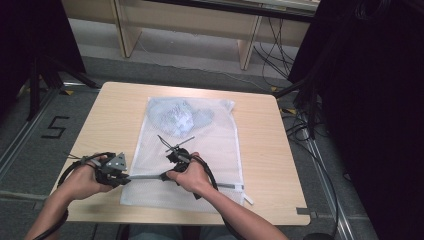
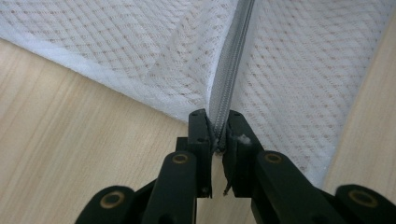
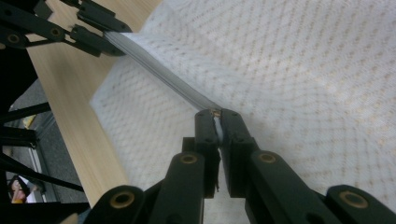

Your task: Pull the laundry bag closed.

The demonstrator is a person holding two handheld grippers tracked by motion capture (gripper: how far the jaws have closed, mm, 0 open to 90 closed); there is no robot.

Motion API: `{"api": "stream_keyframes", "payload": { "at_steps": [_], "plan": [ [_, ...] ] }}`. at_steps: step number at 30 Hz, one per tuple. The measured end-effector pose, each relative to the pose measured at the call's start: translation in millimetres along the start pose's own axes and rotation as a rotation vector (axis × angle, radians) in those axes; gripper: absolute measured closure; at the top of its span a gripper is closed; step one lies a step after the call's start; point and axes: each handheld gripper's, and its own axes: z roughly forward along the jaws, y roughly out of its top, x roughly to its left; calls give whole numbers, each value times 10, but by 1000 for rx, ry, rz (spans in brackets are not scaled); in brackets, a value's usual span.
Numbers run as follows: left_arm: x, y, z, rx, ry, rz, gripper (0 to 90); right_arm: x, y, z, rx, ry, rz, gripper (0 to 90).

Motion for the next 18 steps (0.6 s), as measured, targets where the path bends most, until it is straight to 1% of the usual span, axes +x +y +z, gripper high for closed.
{"api": "stream_keyframes", "payload": {
  "at_steps": [1, 2, 3, 4, 5, 6, 7, 8, 9, 10, 11, 12, 13, 14, 15, 16, 17, 18],
  "plan": [
    [4, 4, -5, 7, 2, 8, 819, -6, -5, -3, -4, 3, -4, 871],
    [3, 7, -4, 5, 4, 11, 819, 6, -6, -4, -18, 15, 15, 871],
    [-1, 7, -3, 6, 3, 4, 819, 6, -8, -10, -13, 13, 14, 871],
    [0, 6, -6, 6, 5, 4, 819, 8, -12, -18, 0, 1, 22, 871],
    [0, 2, -8, 3, 3, 0, 819, 2, -17, -23, -9, 8, 8, 871],
    [-4, 0, -7, 0, 3, -5, 819, -7, -23, -29, -12, 4, 12, 871],
    [-4, 1, -7, 2, 3, -4, 819, -25, -27, -39, -11, 0, 0, 871],
    [0, 3, -8, 5, 2, 3, 819, -28, -35, -49, -8, -13, 9, 871],
    [-3, 8, -4, 2, 1, 3, 819, -41, -39, -53, -6, 7, 7, 871],
    [8, 19, -11, 20, 5, 34, 819, -41, -45, -62, -6, 1, 17, 871],
    [-12, 20, 2, 2, 2, 8, 819, -62, -48, -65, -12, -6, -12, 871],
    [-14, 20, 2, 8, 0, 3, 819, -48, -53, -83, -1, 1, 10, 871],
    [-10, 21, -3, 3, 3, 14, 819, -60, -60, -91, -1, -9, 4, 871],
    [-14, 18, 2, 1, 0, 1, 819, -75, -70, -109, 0, -11, 12, 871],
    [-11, 20, 0, 4, 2, 8, 819, -89, -75, -122, 12, -12, 26, 871],
    [-15, 20, 4, 8, 0, 2, 819, -95, -82, -129, 2, -10, 24, 871],
    [-11, 23, 8, 5, 5, 14, 819, -101, -89, -138, 4, -18, 28, 871],
    [-15, 23, 10, 6, 2, 5, 819, -114, -94, -145, 4, -13, 22, 871]
  ]
}}
